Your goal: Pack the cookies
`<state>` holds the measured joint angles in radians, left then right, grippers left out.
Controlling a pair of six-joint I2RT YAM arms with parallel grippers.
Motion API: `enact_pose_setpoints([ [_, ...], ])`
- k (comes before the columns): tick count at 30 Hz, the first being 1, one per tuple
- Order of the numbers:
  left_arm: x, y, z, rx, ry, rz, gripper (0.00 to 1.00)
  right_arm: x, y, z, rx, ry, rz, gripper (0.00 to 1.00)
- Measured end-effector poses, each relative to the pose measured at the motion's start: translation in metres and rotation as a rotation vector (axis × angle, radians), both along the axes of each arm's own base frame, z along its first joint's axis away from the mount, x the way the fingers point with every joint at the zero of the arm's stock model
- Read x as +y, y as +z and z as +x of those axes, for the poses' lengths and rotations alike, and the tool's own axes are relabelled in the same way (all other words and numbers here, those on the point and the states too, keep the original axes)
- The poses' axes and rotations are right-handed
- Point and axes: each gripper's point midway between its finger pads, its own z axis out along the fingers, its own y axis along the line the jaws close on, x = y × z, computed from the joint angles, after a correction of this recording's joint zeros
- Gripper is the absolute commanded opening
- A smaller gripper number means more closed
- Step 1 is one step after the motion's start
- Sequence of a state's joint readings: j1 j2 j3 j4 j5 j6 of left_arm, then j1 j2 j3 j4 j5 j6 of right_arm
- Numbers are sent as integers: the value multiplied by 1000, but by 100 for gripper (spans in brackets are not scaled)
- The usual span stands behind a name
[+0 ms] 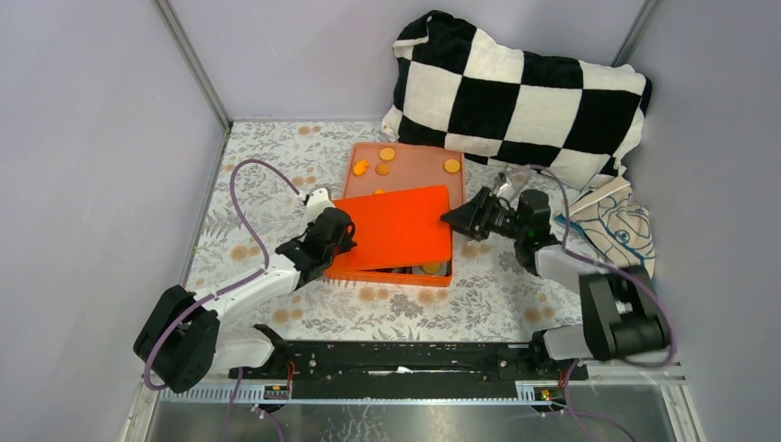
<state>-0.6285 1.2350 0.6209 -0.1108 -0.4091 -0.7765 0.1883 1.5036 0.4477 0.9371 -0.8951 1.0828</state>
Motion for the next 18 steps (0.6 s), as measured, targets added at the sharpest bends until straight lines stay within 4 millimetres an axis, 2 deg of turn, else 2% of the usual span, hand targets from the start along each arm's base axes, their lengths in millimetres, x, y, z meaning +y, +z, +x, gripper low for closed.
enact_pose_setpoints([
  [2, -1, 1, 1, -6, 0, -5, 0, -10, 14, 12, -64, -74, -125, 68],
  [6, -4, -6, 2, 2, -2, -15, 0, -43, 42, 38, -138, -229, -389, 68],
  [8, -9, -7, 5, 1, -8, -33, 0, -58, 43, 41, -136, -268, -496, 67],
  [10, -14, -8, 8, -3, -14, -49, 0, -69, 28, 34, -91, -277, -577, 66],
  [13, -21, -9, 11, -9, -27, -71, 0, -83, -7, 16, 21, -273, -674, 61],
  [14, -22, -8, 12, -10, -29, -75, 0, -89, -22, 8, 71, -269, -712, 58],
  [16, -23, -5, 12, -8, -31, -78, 0, -96, -39, 0, 126, -262, -761, 53],
  [18, -21, 1, 10, 7, -25, -66, 0, -101, -52, -3, 167, -253, -800, 42],
])
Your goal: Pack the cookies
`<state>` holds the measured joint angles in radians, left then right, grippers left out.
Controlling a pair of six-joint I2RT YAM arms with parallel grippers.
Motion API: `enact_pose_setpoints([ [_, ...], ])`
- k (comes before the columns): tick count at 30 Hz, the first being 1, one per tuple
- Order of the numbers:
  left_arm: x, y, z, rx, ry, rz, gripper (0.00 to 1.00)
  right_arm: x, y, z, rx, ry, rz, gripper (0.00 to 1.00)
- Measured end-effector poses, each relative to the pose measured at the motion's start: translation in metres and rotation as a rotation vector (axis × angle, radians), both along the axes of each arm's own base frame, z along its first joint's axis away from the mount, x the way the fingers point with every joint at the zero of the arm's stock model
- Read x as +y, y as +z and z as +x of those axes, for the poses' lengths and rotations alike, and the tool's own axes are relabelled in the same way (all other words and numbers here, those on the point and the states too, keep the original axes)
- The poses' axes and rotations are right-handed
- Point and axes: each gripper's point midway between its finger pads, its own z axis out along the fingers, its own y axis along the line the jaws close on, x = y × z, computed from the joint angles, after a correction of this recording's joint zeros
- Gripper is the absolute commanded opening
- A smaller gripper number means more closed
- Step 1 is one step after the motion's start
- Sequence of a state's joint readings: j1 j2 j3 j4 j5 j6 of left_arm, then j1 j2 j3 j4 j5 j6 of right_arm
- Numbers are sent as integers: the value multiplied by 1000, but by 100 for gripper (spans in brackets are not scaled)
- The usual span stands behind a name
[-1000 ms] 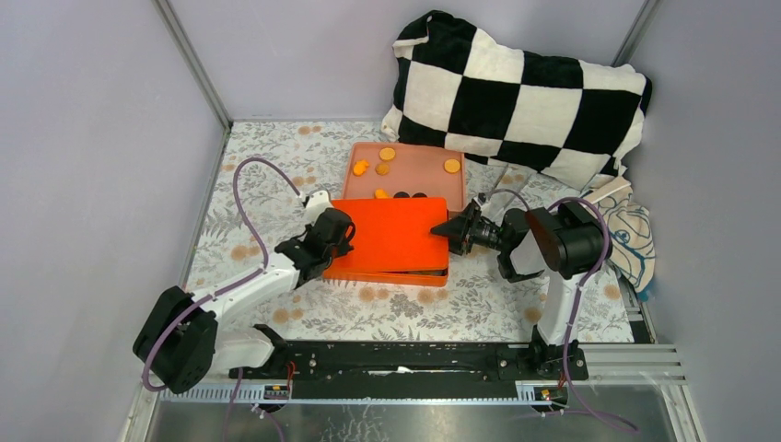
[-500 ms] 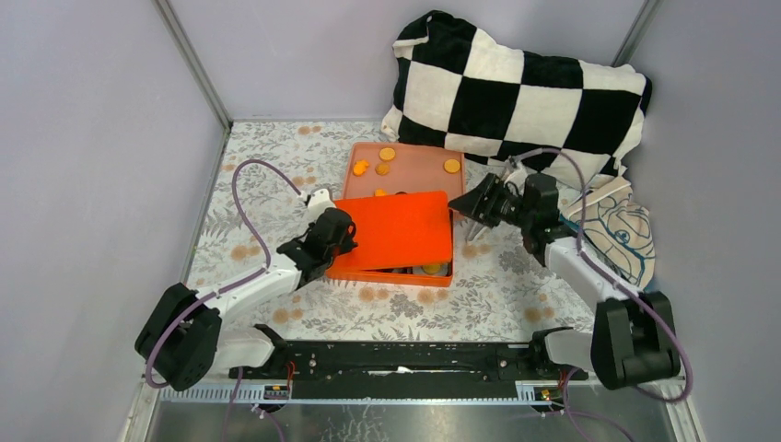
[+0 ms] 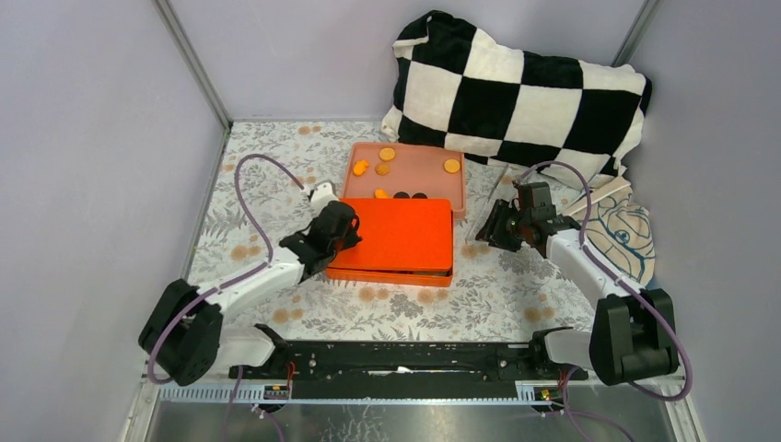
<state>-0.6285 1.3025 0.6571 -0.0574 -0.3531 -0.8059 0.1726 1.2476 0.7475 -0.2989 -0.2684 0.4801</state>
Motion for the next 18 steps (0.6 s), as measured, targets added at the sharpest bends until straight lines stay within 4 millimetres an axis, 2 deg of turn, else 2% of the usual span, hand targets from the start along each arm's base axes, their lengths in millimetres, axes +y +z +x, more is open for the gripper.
enact_pose_setpoints([
  [2, 7, 16, -1, 2, 26, 21, 1, -4, -11, -2, 33, -3, -28, 34],
  [5, 24, 74, 9, -81, 109, 11, 1, -5, -20, -2, 60, -3, -41, 27],
  [7, 49, 110, 21, -147, 207, -7, 1, -5, -24, -2, 71, 0, -44, 25],
  [9, 87, 123, 30, -174, 334, -7, 1, -5, -29, -1, 88, 3, -47, 19],
  [11, 121, 109, 30, -138, 442, 22, 0, -5, -36, 0, 107, 8, -52, 17],
  [13, 143, 74, 22, -54, 515, 71, 0, -4, -42, 1, 125, 13, -55, 13],
  [15, 150, 29, 8, 67, 527, 137, 0, -3, -47, 5, 135, 20, -53, 11],
  [18, 149, -19, -5, 212, 502, 196, 0, 1, -54, 7, 150, 35, -38, 7],
])
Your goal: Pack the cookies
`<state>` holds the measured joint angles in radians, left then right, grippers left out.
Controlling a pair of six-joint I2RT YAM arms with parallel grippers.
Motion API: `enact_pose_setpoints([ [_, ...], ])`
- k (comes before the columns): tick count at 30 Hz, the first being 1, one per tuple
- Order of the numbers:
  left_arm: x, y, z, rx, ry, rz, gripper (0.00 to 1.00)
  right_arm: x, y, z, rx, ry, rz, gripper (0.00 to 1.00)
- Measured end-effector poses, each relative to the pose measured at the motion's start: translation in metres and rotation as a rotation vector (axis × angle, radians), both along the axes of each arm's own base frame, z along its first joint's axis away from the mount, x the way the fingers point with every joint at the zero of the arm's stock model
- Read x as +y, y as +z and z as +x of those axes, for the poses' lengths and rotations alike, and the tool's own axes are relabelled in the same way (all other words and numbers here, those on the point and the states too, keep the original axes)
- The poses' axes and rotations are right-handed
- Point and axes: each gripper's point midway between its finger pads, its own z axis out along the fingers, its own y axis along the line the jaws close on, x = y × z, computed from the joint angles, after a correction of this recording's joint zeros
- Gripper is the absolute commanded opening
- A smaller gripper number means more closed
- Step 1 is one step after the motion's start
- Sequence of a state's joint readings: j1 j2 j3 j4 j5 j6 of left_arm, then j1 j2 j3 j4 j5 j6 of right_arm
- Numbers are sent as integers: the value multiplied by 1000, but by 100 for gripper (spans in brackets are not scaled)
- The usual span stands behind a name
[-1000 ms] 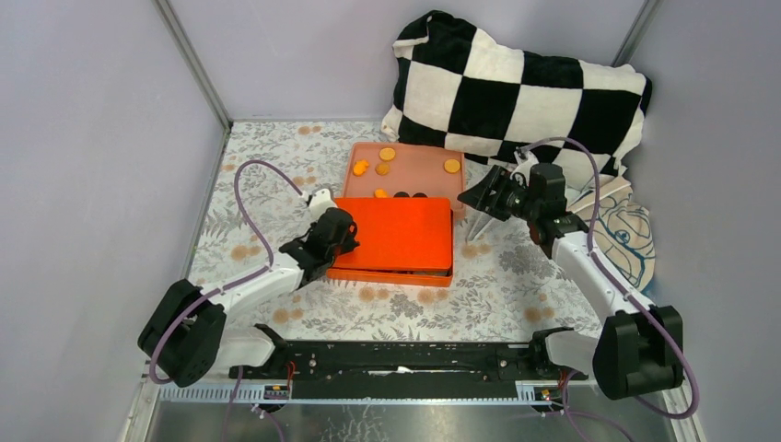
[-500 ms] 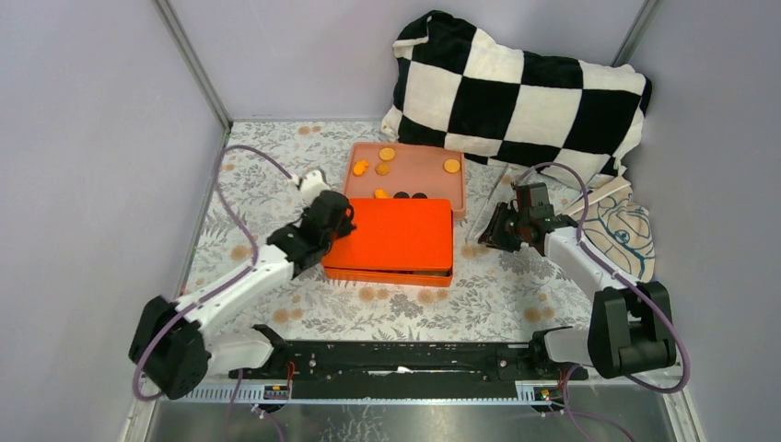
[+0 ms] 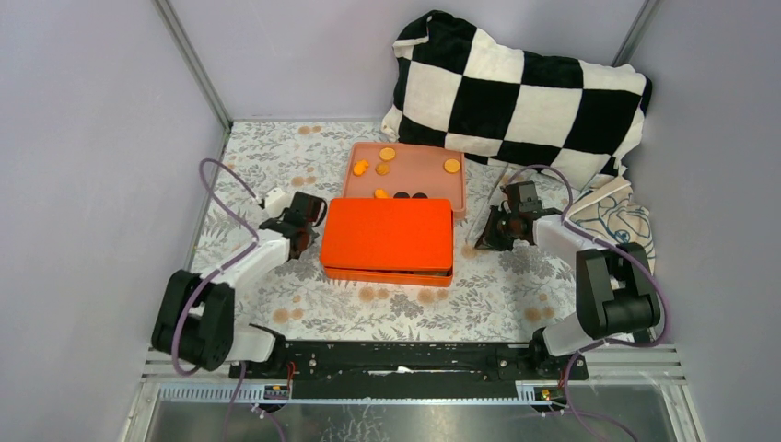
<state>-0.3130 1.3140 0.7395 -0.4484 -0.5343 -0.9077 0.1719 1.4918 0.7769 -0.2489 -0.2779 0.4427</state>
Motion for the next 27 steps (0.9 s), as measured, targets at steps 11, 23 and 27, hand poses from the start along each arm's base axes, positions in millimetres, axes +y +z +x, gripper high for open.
enact_pose_setpoints([
  [11, -61, -11, 14, -32, -190, -98, 0, 55, -5, 17, -25, 113, 285, 3],
  [23, -56, 0, -2, -61, -193, -42, 0, 77, -2, 24, -67, 87, 456, 5],
  [27, -58, 1, -7, -52, -207, -46, 0, 74, 5, 18, -73, 100, 403, 23],
])
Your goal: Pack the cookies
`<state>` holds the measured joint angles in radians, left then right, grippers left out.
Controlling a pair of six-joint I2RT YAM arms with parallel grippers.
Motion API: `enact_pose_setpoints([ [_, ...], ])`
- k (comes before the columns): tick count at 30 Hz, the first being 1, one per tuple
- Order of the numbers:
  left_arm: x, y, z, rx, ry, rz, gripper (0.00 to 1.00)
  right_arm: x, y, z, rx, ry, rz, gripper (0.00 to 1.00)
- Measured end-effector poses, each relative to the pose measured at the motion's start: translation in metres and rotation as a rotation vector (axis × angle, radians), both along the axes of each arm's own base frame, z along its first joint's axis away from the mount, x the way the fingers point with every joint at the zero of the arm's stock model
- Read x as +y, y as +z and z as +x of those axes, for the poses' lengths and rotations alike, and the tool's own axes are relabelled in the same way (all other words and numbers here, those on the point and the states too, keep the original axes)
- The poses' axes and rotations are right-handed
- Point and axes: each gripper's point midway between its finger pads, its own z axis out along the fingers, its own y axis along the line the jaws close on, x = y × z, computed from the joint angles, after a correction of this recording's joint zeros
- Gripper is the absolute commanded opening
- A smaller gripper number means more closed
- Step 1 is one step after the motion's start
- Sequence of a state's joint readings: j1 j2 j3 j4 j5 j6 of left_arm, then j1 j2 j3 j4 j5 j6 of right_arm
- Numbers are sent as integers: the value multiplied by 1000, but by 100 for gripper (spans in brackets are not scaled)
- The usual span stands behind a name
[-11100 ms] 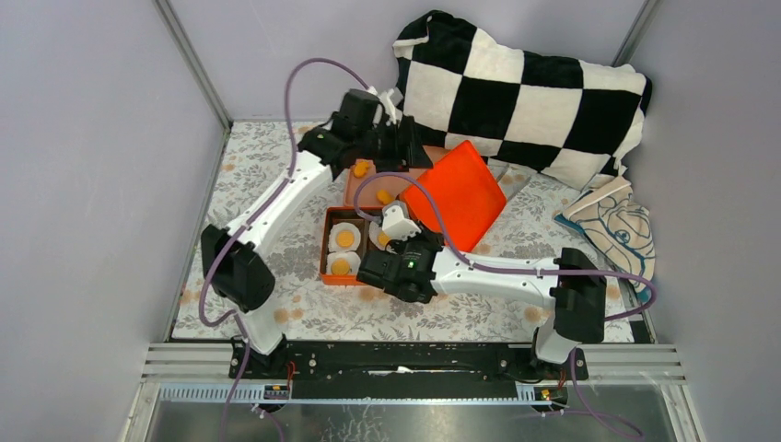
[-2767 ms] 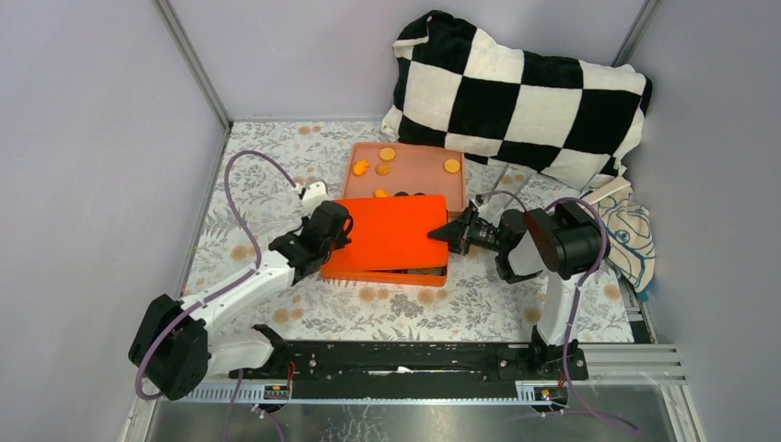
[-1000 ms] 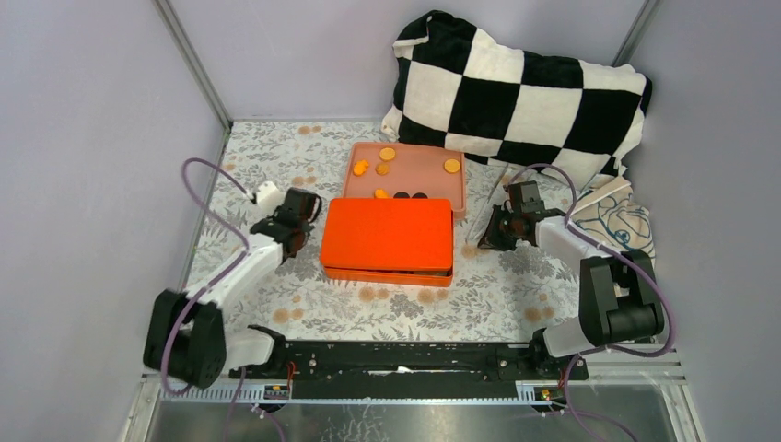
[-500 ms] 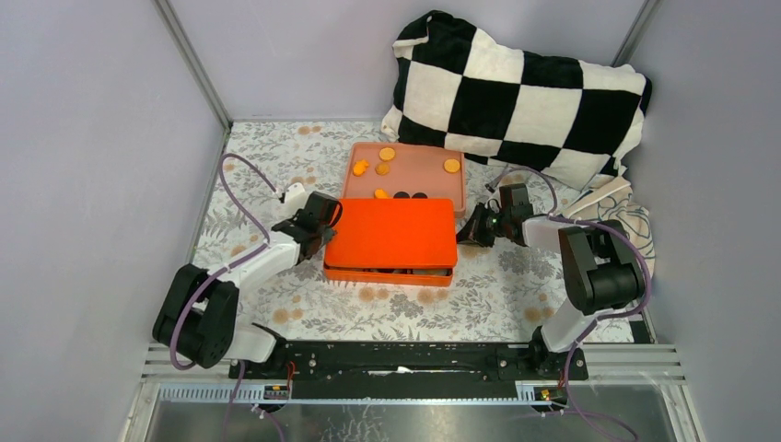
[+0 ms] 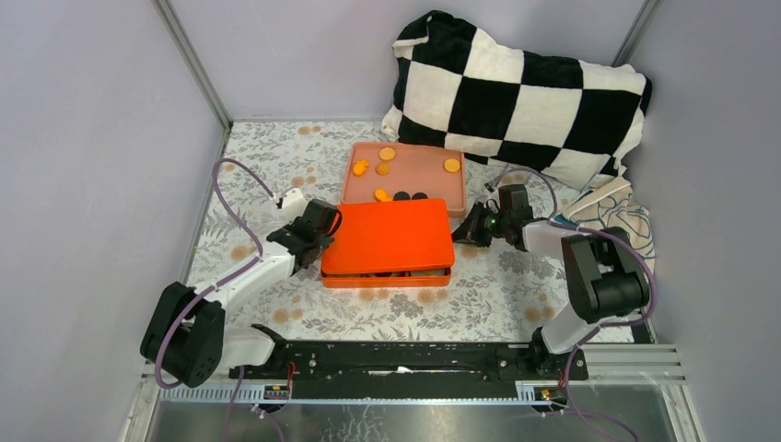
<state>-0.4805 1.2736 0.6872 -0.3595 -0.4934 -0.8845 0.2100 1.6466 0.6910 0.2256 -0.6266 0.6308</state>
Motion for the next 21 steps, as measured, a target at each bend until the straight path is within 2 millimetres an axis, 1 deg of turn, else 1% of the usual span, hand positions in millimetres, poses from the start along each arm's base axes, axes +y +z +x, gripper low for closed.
enact_pose_setpoints([
  [1, -1, 0, 0, 0, -3, -2, 0, -1, 3, -1, -6, 1, -18, 30],
  [3, -3, 0, -1, 3, -10, -7, 0, -8, 8, -2, -22, -11, -80, 37],
  [4, -5, -1, -1, 6, -15, -15, 0, -12, 11, -4, -27, -22, -113, 38],
  [8, -14, -1, -6, 18, -45, -36, 0, -30, 21, -6, -37, -81, -206, 38],
  [11, -16, 4, -10, 15, -57, -41, 0, -37, 24, -6, -34, -109, -219, 38],
  [16, -15, 17, -11, -21, -58, -57, 0, -38, 27, -4, -37, -127, -208, 38],
  [21, -15, 16, -12, -18, -59, -58, 0, -40, 29, -1, -39, -138, -198, 38],
])
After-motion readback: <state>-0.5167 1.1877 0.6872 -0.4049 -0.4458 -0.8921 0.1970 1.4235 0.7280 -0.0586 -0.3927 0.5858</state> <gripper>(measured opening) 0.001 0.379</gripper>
